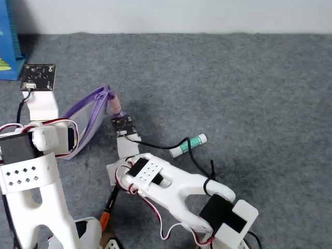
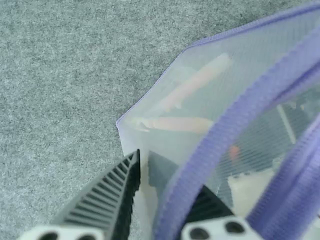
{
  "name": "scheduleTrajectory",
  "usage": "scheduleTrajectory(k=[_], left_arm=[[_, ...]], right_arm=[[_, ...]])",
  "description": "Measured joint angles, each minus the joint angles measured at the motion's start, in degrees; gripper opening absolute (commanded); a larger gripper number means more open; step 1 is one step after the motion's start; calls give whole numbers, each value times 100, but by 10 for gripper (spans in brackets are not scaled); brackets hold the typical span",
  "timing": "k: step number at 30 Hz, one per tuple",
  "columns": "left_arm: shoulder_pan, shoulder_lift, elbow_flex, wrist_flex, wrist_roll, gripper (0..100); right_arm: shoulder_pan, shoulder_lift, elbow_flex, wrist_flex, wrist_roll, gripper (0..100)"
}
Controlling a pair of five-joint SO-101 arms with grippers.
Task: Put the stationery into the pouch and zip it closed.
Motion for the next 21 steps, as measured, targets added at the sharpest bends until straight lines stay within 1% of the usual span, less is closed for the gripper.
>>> scheduleTrajectory(k=[5,10,16,21], left_arm=[[0,0,0,0,0,12],[0,0,0,0,0,12],[0,0,0,0,0,12],[0,0,0,0,0,12]], right_arm=[[237,97,0,35,0,9],[273,-202,-9,563,0,9],[325,-1327,0,1749,0,9],[598,-2602,9,2576,0,9]])
